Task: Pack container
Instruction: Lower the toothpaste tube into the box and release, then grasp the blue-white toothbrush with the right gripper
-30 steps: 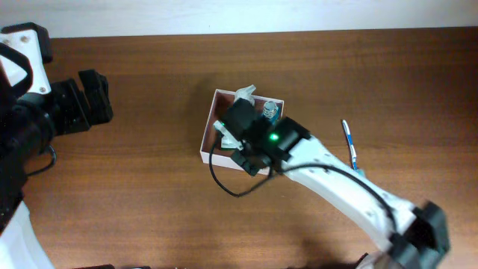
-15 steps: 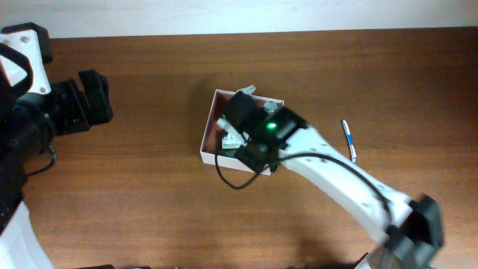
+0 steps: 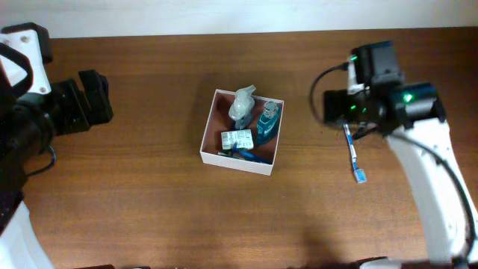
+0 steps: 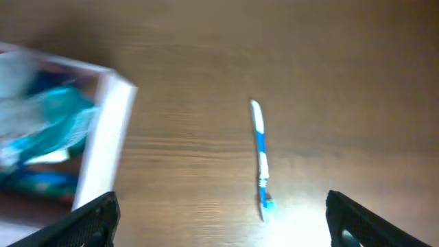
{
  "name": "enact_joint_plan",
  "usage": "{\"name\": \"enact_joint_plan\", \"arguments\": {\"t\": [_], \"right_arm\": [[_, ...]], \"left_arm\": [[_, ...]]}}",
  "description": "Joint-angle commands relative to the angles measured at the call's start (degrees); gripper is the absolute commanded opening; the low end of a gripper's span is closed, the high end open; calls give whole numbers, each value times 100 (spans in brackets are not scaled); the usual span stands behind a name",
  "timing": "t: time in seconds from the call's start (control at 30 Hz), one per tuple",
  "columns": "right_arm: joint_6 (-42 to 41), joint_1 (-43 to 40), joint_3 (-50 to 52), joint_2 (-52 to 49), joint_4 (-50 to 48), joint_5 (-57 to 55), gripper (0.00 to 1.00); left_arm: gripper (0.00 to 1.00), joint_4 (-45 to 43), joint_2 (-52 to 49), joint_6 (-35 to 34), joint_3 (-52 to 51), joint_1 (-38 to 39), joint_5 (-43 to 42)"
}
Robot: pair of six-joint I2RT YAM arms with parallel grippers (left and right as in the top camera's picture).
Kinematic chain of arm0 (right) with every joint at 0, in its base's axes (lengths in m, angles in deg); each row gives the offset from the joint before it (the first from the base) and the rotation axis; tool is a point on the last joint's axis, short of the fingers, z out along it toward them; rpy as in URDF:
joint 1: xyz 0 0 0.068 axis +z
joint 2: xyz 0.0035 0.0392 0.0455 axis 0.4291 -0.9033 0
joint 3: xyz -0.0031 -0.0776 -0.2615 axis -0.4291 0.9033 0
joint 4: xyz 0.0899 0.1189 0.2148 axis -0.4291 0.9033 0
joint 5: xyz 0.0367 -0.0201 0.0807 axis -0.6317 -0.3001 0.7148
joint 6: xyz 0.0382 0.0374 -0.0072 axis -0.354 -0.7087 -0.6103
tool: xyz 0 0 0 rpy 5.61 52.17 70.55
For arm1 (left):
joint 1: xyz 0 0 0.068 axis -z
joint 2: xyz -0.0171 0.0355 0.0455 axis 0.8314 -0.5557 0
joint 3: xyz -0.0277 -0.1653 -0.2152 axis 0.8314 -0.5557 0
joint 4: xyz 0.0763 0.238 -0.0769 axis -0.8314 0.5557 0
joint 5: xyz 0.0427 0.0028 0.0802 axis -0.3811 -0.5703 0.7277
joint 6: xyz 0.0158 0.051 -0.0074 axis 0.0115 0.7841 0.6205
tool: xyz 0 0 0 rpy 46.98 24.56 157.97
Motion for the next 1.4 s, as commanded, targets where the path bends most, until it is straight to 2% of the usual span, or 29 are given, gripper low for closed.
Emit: {"name": "enact_joint_plan", "arguments": {"t": [0.0,0.17,0.47,0.57,0.63,0.73,0.83,0.87,0.97,1.03,1.17,1.37], "right_arm": [[-138,-597,358,-699,-190,293,92],[28,-1215,402,-1954,-262,861,91],[286,-1355,407,-3069,-511,938,91],[282,-1355,407,-3342,-538,944,81],[282,-1355,407,-3521,-514,949,70],[284,-1355,409,-3683,-494,938,62],[282,-1355,407,-3687,-516,944,43],[282,-1355,404,-3679,-514,944,33],[280,-1355,404,-3665,-461,1003,14],[280,-1353,404,-3622,-417,1115,8],[278,-1298,393,-3254,-260,1202,7],[262,-905,367,-1700,-122,1462,6]], "left_arm": [[99,2,61,13,11,-28,0],[99,2,61,13,11,-28,-2],[100,2,61,13,11,-28,0],[99,2,61,13,11,-28,0],[99,2,61,13,11,-28,0],[100,2,61,13,11,-28,-2],[99,2,61,13,11,-28,0],[100,2,61,13,11,-28,0],[99,2,61,13,11,-28,0],[100,2,61,13,11,-28,-2],[99,0,61,13,11,-28,-2],[99,2,61,13,11,-28,0]]}}
